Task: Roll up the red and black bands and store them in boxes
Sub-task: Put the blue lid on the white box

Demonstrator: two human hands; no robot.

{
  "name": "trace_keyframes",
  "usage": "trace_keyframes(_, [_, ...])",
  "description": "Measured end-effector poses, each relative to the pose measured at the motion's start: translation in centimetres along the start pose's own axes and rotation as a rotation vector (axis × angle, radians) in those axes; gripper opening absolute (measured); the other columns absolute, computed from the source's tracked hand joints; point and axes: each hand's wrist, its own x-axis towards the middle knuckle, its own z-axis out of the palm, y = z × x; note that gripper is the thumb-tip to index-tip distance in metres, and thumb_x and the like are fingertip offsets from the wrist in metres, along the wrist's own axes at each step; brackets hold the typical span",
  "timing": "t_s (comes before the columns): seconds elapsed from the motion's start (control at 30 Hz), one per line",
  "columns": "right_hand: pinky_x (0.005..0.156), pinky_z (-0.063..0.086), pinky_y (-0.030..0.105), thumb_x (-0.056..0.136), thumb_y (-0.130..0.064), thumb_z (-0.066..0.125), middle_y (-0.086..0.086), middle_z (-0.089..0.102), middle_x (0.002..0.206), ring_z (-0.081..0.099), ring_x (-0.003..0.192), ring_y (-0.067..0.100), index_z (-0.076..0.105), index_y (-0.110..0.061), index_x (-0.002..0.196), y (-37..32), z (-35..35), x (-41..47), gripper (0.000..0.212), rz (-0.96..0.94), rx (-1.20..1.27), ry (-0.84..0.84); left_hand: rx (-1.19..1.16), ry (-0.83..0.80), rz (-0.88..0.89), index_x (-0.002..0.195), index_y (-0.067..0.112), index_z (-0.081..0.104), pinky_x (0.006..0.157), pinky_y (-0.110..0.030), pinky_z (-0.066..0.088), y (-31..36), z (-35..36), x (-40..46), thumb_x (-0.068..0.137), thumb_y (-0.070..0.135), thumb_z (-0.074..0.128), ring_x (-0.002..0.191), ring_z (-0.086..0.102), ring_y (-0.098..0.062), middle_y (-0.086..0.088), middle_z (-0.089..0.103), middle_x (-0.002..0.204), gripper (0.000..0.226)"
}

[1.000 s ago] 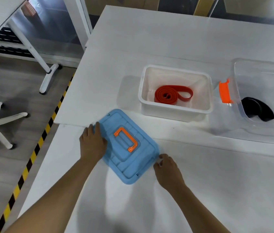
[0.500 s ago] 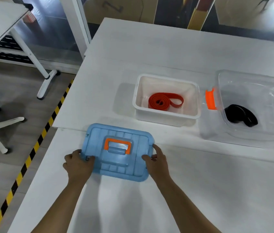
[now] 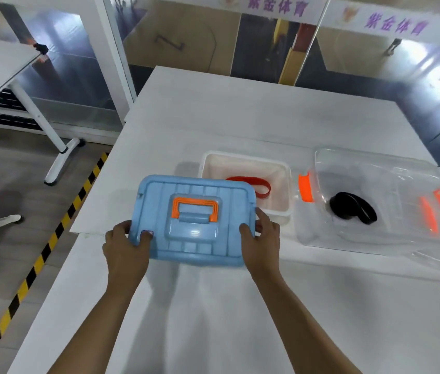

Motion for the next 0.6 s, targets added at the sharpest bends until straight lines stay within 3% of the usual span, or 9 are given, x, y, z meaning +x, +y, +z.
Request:
trace_keyframes(0.1, [0.081,0.047,0.027,0.097,-0.019,0.056,-0.001,0.049,0.128,0.058,0.093,0.010,0.052,-0.027,0.145,-1.4,-2.0,2.5,0.048,-0.024,-0.053,0.067,-0.011,-0.049,0.111,0.127,0.009,0.060,0.095,-0.047,0.050,2.7,1.8,0.6,0.092,0.022,0.070,0.109,0.055,-0.032,-0.014,0.058,0.121,0.038])
trace_keyframes(0.2, [0.066,0.039,0.009,0.099,-0.015,0.053,-0.003,0.047,0.125,0.052,0.091,0.009,0.051,-0.022,0.144,-1.7,-3.6,5.1,0.046,-0.051,-0.138,0.102,-0.002,-0.096,0.166,0.127,0.010,0.060,0.094,-0.041,0.049,4.9,3.9,1.3,0.094,0.019,0.067,0.104,0.059,-0.033,-0.013,0.056,0.121,0.035])
trace_keyframes(0.27, [0.069,0.039,0.008,0.099,-0.015,0.054,-0.002,0.045,0.127,0.055,0.101,0.013,0.047,-0.018,0.148,-1.6,-4.1,6.6,0.049,-0.046,-0.196,0.116,-0.003,-0.122,0.196,0.128,0.010,0.059,0.092,-0.037,0.047,6.1,5.4,1.7,0.096,0.018,0.064,0.102,0.059,-0.033,-0.014,0.055,0.122,0.034])
trace_keyframes(0.33, [0.090,0.049,0.028,0.096,-0.017,0.056,0.001,0.046,0.140,0.055,0.120,0.023,0.046,-0.019,0.150,-1.4,-4.0,8.0,0.055,-0.052,-0.224,0.119,0.009,-0.144,0.232,0.130,0.009,0.058,0.092,-0.035,0.045,7.2,6.8,2.1,0.097,0.019,0.063,0.104,0.058,-0.033,-0.016,0.054,0.123,0.035])
trace_keyframes(0.4, [0.101,0.052,0.046,0.093,-0.018,0.056,0.006,0.044,0.144,0.054,0.124,0.028,0.047,-0.017,0.146,-1.0,-3.8,9.3,0.054,-0.062,-0.254,0.113,0.032,-0.168,0.255,0.135,0.008,0.056,0.093,-0.035,0.044,8.1,8.1,2.6,0.100,0.021,0.059,0.107,0.056,-0.034,-0.017,0.053,0.126,0.038])
trace_keyframes(0.5, [0.104,0.050,0.051,0.094,-0.018,0.057,0.011,0.042,0.148,0.054,0.124,0.034,0.043,-0.011,0.148,-0.4,-3.6,11.2,0.056,-0.058,-0.319,0.114,0.068,-0.233,0.255,0.146,0.006,0.046,0.100,-0.039,0.044,9.2,9.7,3.5,0.103,0.023,0.053,0.119,0.052,-0.035,-0.017,0.047,0.136,0.047])
trace_keyframes(0.6, [0.111,0.044,0.051,0.097,-0.021,0.058,0.016,0.037,0.154,0.045,0.135,0.038,0.032,-0.007,0.156,0.7,-3.4,12.5,0.066,-0.052,-0.411,0.092,0.076,-0.321,0.246,0.152,0.006,0.037,0.098,-0.029,0.040,9.6,10.9,4.2,0.104,0.024,0.052,0.127,0.050,-0.030,-0.015,0.045,0.143,0.053])
